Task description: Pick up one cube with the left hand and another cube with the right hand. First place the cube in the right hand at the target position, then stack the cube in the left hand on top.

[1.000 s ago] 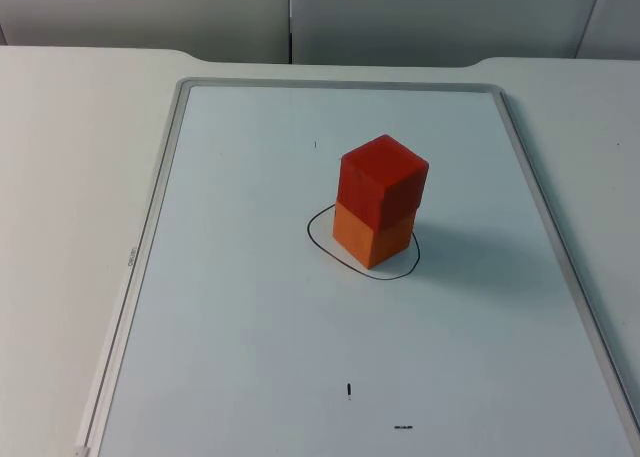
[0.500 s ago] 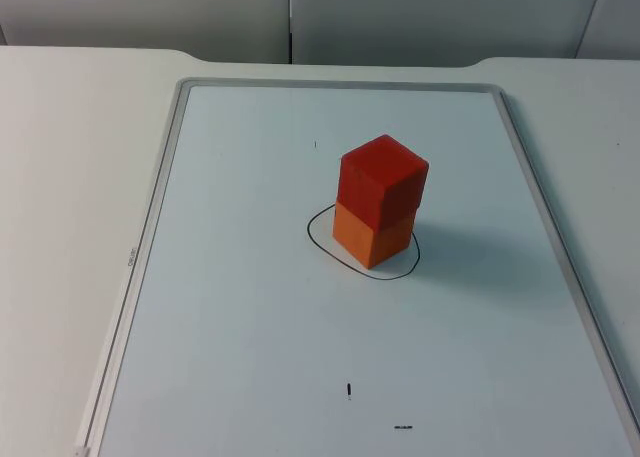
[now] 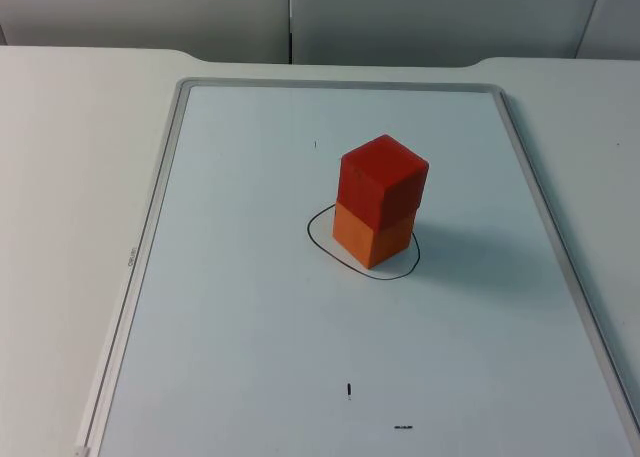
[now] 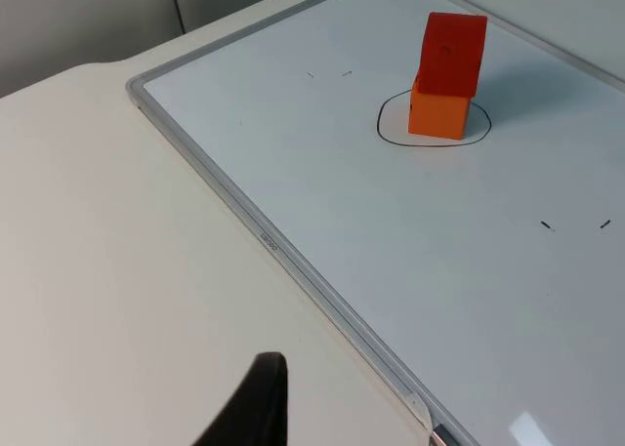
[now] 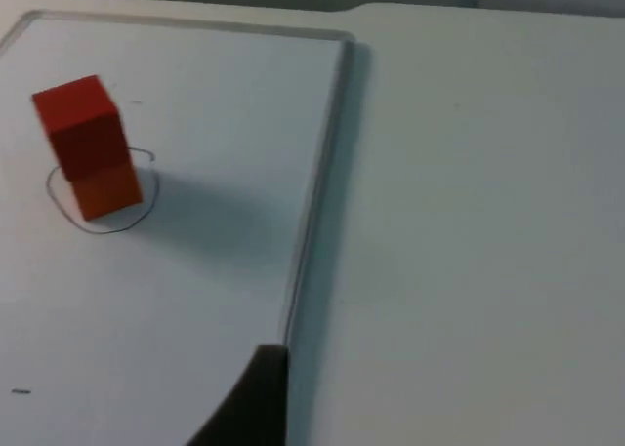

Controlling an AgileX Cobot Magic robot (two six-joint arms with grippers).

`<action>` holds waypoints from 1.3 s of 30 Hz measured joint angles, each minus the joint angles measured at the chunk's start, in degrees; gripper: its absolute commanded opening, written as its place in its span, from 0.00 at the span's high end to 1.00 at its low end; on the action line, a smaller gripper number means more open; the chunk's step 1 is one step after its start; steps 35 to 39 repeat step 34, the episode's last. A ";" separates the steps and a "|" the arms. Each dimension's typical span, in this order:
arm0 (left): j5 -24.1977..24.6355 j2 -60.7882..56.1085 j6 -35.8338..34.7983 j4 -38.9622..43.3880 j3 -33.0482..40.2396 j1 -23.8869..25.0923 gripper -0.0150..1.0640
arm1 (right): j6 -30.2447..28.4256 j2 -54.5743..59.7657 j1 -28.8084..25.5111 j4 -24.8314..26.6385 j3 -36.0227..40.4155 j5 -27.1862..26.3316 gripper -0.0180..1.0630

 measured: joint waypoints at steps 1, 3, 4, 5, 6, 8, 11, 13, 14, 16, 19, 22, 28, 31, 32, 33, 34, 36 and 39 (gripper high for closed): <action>0.00 0.00 0.00 0.00 0.00 0.00 0.01 | 0.00 0.00 -1.45 0.00 0.00 0.00 0.02; 0.00 0.00 0.00 0.00 0.00 0.00 0.01 | 0.00 0.00 -2.84 0.00 0.00 0.00 0.02; 0.00 0.00 0.00 0.00 0.00 0.00 0.01 | 0.00 0.00 -2.84 0.00 0.00 0.00 0.02; 0.00 0.00 0.00 0.00 0.00 0.00 0.01 | 0.00 0.00 -3.10 0.00 0.00 0.00 0.02; 0.00 0.00 0.00 0.00 0.00 0.00 0.01 | 0.00 0.00 -3.23 0.00 0.00 0.00 0.02; 0.00 0.00 0.00 0.00 0.00 0.28 0.01 | 0.00 0.00 -3.32 0.00 0.00 0.00 0.02; 0.00 0.00 0.00 0.00 0.00 1.96 0.01 | 0.00 0.00 -3.32 0.00 0.00 0.00 0.02; 0.00 0.00 0.00 0.00 0.00 5.84 0.01 | 0.00 0.00 -3.32 0.00 0.00 0.00 0.02; 0.00 0.00 0.00 0.00 0.00 5.84 0.01 | 0.00 0.00 -3.32 0.00 0.00 0.00 0.02; 0.00 0.00 0.00 0.00 0.00 9.29 0.01 | 0.00 0.00 -3.32 0.00 0.00 0.00 0.02; 0.00 0.00 0.00 0.00 0.00 13.07 0.01 | 0.00 0.00 -3.32 0.00 0.00 0.00 0.02; 0.00 0.00 0.00 0.00 0.00 17.99 0.01 | 0.00 0.00 -3.32 0.00 0.00 0.00 0.02; 0.00 0.00 0.00 0.00 0.00 24.31 0.01 | 0.00 0.00 -3.32 0.00 0.00 0.00 0.02; 0.00 0.00 0.00 0.00 0.00 28.18 0.01 | 0.00 0.00 -3.32 0.00 0.00 0.00 0.02; 0.00 0.00 0.00 0.00 0.00 28.18 0.01 | 0.00 0.00 -3.32 0.00 0.00 0.00 0.02; 0.00 0.00 0.00 0.00 0.00 29.06 0.01 | 0.00 0.00 -3.32 0.00 0.00 0.00 0.02; 0.00 0.00 0.00 0.00 0.00 30.37 0.01 | 0.00 0.00 -3.32 0.00 0.00 0.00 0.02; 0.00 0.00 0.00 0.00 0.00 30.37 0.01 | 0.00 0.00 -3.32 0.00 0.00 0.00 0.02; 0.00 0.00 0.00 0.00 0.00 30.37 0.01 | 0.00 0.00 -3.32 0.00 0.00 0.00 0.02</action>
